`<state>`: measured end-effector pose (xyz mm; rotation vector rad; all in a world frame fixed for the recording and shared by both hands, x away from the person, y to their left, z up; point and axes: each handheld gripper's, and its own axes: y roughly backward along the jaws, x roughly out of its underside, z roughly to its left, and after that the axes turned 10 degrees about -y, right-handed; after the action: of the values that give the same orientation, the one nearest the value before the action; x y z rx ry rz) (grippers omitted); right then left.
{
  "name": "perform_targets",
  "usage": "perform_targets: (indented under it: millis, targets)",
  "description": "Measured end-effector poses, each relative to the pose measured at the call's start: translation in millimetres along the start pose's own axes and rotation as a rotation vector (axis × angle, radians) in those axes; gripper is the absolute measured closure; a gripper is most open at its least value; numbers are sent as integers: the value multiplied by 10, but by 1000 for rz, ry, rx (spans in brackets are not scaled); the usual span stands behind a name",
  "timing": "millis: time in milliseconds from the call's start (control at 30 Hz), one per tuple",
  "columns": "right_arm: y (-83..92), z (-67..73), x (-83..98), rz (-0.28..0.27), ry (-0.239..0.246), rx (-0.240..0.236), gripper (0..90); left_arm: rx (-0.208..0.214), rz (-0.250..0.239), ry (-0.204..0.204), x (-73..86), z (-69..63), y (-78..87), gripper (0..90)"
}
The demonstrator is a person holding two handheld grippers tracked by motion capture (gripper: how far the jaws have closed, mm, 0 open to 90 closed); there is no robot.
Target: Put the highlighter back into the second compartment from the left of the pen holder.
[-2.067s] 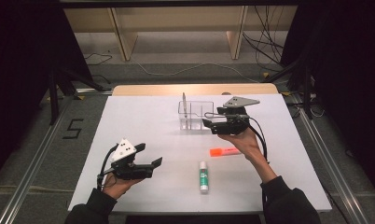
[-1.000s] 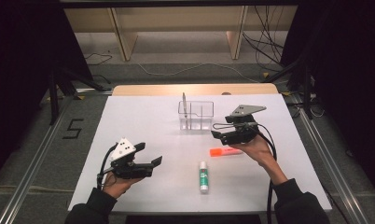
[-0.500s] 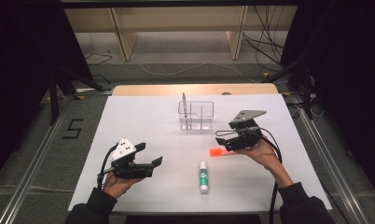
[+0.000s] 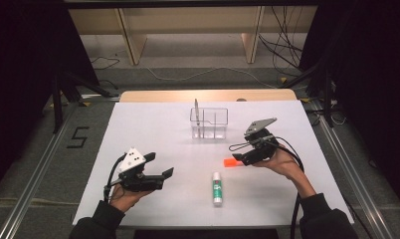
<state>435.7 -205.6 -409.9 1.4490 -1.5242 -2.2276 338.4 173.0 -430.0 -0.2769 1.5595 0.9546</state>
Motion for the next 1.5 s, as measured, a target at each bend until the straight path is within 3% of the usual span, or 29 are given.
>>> perform_targets:
  millis: [567,867,1267,1500]
  targets:
    - [-349,-93,53,191,43,17,260,-1,-1,1,10,-2,13,162]
    - [-467,-105,34,247,84,27,297,0,0,0,10,4,17,162]
    - [-544,-112,51,313,96,5,342,-1,1,-2,10,4,16,162]
    - [-584,-101,44,353,116,15,377,-3,0,0,10,2,12,162]
